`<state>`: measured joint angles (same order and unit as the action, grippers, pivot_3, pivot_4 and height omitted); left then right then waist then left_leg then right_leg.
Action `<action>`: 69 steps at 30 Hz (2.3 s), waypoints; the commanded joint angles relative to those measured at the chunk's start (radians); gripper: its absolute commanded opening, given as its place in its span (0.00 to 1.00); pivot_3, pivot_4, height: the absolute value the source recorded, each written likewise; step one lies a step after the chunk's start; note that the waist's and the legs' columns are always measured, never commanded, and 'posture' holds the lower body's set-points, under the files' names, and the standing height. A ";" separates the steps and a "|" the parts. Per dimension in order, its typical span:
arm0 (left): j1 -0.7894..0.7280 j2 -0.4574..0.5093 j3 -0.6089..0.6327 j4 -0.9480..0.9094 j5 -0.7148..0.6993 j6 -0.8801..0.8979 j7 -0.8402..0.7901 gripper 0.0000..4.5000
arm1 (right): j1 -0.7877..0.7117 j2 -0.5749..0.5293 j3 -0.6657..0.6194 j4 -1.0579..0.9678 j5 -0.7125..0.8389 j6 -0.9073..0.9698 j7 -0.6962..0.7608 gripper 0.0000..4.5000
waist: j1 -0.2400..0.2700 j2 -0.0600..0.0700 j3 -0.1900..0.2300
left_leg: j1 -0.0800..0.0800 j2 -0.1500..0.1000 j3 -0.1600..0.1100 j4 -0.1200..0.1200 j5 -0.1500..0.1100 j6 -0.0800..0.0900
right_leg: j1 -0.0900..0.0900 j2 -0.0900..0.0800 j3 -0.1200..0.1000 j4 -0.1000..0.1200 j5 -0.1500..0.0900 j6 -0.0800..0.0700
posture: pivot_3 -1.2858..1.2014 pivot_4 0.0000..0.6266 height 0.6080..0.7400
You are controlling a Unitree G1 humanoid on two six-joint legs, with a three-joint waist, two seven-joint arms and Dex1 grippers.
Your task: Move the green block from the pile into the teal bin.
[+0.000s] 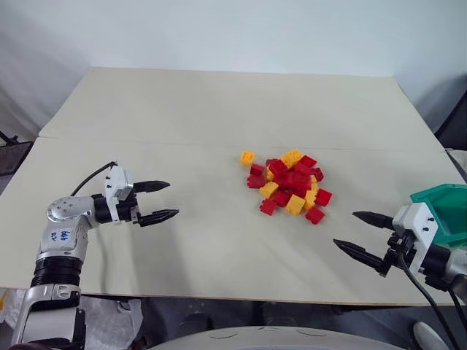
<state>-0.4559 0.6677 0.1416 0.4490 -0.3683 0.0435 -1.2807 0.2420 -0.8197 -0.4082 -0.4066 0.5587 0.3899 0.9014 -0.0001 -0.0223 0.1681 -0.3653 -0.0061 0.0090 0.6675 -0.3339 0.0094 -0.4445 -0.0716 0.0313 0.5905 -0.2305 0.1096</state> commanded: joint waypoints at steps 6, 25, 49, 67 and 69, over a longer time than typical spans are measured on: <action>-0.037 -0.009 0.027 -0.022 -0.031 0.055 0.062 1.00 | -0.045 0.010 -0.007 -0.079 0.021 0.043 -0.065 1.00 | -0.001 0.000 0.000 | 0.000 0.000 0.000 0.000 0.000 0.000 | 0.000 0.000 0.000 0.000 0.000 0.000 | 0.52 0.24 1.00; -0.165 -0.101 -0.039 0.011 -0.071 0.026 -0.108 1.00 | -0.679 0.371 0.547 0.076 -0.107 0.353 -0.456 0.01 | -0.003 0.000 0.000 | -0.004 -0.002 -0.002 0.004 0.000 0.000 | -0.002 0.002 -0.002 0.001 0.000 0.000 | 0.52 0.24 1.00; -0.185 -0.148 -0.026 0.053 -0.109 -0.006 -0.213 1.00 | -0.838 0.328 0.386 0.530 -0.362 0.020 -0.441 0.01 | -0.016 0.002 0.001 | -0.006 0.001 0.002 0.011 -0.003 0.005 | -0.002 0.004 -0.001 0.002 0.000 0.000 | 0.52 0.24 1.00; -0.161 -0.180 -0.022 0.028 -0.112 -0.022 -0.167 1.00 | -0.747 0.280 0.401 0.392 -0.386 0.163 -0.380 0.01 | -0.024 0.003 0.002 | -0.006 -0.001 0.001 0.011 -0.003 0.005 | -0.002 -0.004 -0.002 0.002 0.000 0.000 | 0.52 0.24 1.00; -0.156 -0.181 -0.022 0.025 -0.112 -0.025 -0.166 1.00 | -0.729 0.252 0.375 0.388 -0.393 0.165 -0.386 0.01 | -0.025 0.003 0.002 | -0.006 -0.001 0.001 0.012 -0.003 0.005 | -0.002 -0.004 -0.002 0.002 0.000 0.000 | 0.52 0.24 1.00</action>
<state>-0.6175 0.4859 0.1016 0.5114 -0.4654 0.0327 -1.4504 -0.4936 -0.5448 0.0124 0.0220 0.1753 0.5554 0.5249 -0.0247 -0.0194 0.1700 -0.3715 -0.0072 0.0104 0.6789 -0.3369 0.0146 -0.4465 -0.0753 0.0295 0.5920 -0.2303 0.1101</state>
